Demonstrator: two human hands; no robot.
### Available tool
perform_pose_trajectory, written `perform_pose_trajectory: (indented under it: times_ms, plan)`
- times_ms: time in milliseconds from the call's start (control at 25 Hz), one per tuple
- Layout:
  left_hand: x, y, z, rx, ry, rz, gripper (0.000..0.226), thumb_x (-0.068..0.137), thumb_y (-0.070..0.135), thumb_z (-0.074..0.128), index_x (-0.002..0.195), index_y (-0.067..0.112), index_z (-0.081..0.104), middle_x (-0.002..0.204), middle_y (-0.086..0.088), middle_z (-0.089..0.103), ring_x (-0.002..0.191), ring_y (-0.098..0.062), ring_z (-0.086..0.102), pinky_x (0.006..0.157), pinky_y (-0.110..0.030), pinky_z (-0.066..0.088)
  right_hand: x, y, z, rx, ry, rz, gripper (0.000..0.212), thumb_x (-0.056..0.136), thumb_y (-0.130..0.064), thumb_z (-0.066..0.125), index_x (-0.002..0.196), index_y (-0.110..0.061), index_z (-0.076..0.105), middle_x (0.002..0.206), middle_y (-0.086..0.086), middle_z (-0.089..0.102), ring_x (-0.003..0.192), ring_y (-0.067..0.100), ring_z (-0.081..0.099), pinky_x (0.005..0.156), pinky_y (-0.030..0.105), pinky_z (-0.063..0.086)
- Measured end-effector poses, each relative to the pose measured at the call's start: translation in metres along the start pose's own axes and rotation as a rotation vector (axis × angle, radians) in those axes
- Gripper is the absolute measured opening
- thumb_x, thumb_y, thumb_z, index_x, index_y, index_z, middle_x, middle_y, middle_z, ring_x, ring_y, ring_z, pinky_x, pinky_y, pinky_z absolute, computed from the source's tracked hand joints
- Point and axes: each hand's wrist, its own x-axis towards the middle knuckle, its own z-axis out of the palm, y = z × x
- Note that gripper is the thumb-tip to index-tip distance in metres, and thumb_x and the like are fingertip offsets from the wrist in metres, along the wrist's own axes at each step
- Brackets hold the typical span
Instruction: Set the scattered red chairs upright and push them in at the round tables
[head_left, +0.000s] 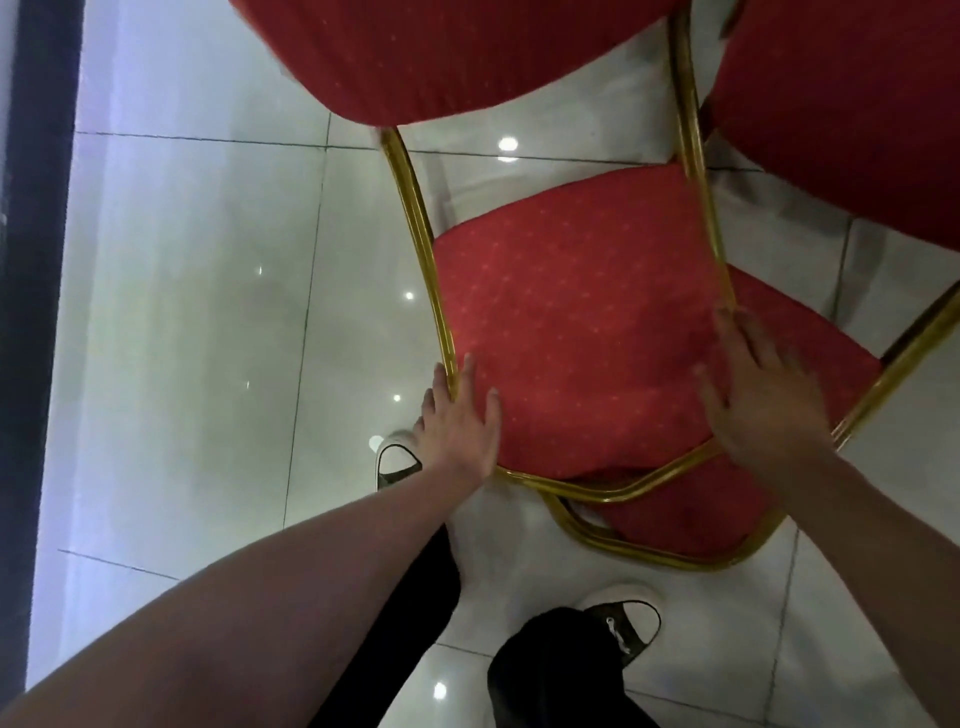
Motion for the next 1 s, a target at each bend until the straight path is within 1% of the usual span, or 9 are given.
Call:
perform_pose_trajectory:
  times_ms: [120,240,360,440,520,640,800,920,1000]
  plan:
    - [0.024,-0.002,0.026,-0.126,-0.01,-0.117,0.064,0.098,0.066,0.031,0.153,0.056,0.001,0.166,-0.012,0.008,0.144,-0.044,0.029,0.115,-0.057,0.032,0.02,0.012,0.025,-0.034,-0.01,0.051,0.069,0.103,-0.054,0.034,0.162,-0.034,0.004,0.167,0.013,0.017,0.141,0.047,0.035,0.115,0.063,0.028]
    - [0.03,-0.01,0.042,-0.342,-0.015,-0.096,0.076,0.093,0.068,0.046,0.151,0.061,-0.003,0.15,-0.018,0.032,0.129,-0.04,0.05,0.11,-0.044,0.039,0.03,0.018,0.043,-0.035,-0.071,0.121,0.073,0.098,-0.066,0.032,0.158,-0.047,-0.005,0.155,0.024,0.027,0.133,0.051,0.038,0.108,0.064,0.035]
    - [0.031,-0.014,0.048,-0.473,-0.013,-0.098,0.083,0.091,0.066,0.055,0.148,0.065,-0.004,0.138,-0.012,0.04,0.123,-0.034,0.054,0.1,-0.03,0.037,0.032,0.016,0.047,0.086,-0.112,0.161,0.08,0.093,-0.072,0.038,0.15,-0.061,-0.017,0.144,0.027,0.03,0.132,0.053,0.034,0.103,0.066,0.039]
    - [0.033,-0.014,0.048,-0.515,-0.01,-0.104,0.084,0.09,0.065,0.058,0.149,0.065,-0.002,0.135,-0.011,0.041,0.122,-0.033,0.054,0.095,-0.027,0.034,0.029,0.014,0.044,0.148,-0.089,0.196,0.083,0.089,-0.076,0.042,0.148,-0.065,-0.015,0.145,0.027,0.028,0.135,0.053,0.03,0.105,0.068,0.038]
    - [0.034,-0.016,0.047,-0.52,-0.002,-0.098,0.085,0.089,0.065,0.058,0.149,0.064,-0.002,0.136,-0.012,0.042,0.124,-0.034,0.053,0.095,-0.028,0.034,0.029,0.008,0.042,0.238,-0.061,0.269,0.086,0.087,-0.08,0.045,0.148,-0.066,-0.013,0.148,0.027,0.027,0.139,0.053,0.027,0.108,0.067,0.034]
    - [0.032,-0.014,0.046,-0.509,-0.04,-0.099,0.087,0.088,0.068,0.057,0.147,0.066,-0.006,0.137,-0.011,0.039,0.125,-0.036,0.051,0.102,-0.035,0.038,0.034,0.002,0.04,0.242,-0.096,0.325,0.094,0.081,-0.085,0.048,0.148,-0.065,-0.015,0.156,0.027,0.02,0.144,0.053,0.02,0.112,0.066,0.028]
    - [0.028,-0.023,0.033,-0.492,-0.009,-0.099,0.086,0.085,0.07,0.059,0.141,0.073,-0.006,0.122,-0.005,0.035,0.118,-0.039,0.053,0.108,-0.042,0.04,0.031,0.006,0.037,0.33,-0.159,0.303,0.096,0.077,-0.082,0.058,0.142,-0.073,-0.013,0.157,0.026,0.017,0.146,0.054,0.017,0.115,0.067,0.027]
    - [0.017,-0.036,0.01,-0.437,-0.011,-0.094,0.084,0.083,0.073,0.057,0.139,0.076,-0.006,0.119,-0.006,0.037,0.118,-0.039,0.054,0.108,-0.045,0.041,0.016,-0.002,0.035,0.446,-0.19,0.312,0.095,0.074,-0.084,0.059,0.141,-0.077,-0.007,0.162,0.023,0.01,0.149,0.05,0.016,0.119,0.064,0.025]
    - [0.008,-0.04,-0.007,-0.413,-0.051,-0.076,0.086,0.08,0.076,0.056,0.138,0.077,-0.007,0.12,-0.005,0.037,0.12,-0.038,0.055,0.108,-0.046,0.043,0.006,-0.012,0.023,0.532,-0.173,0.334,0.093,0.075,-0.08,0.062,0.142,-0.076,-0.003,0.161,0.02,0.011,0.148,0.049,0.021,0.119,0.06,0.027]
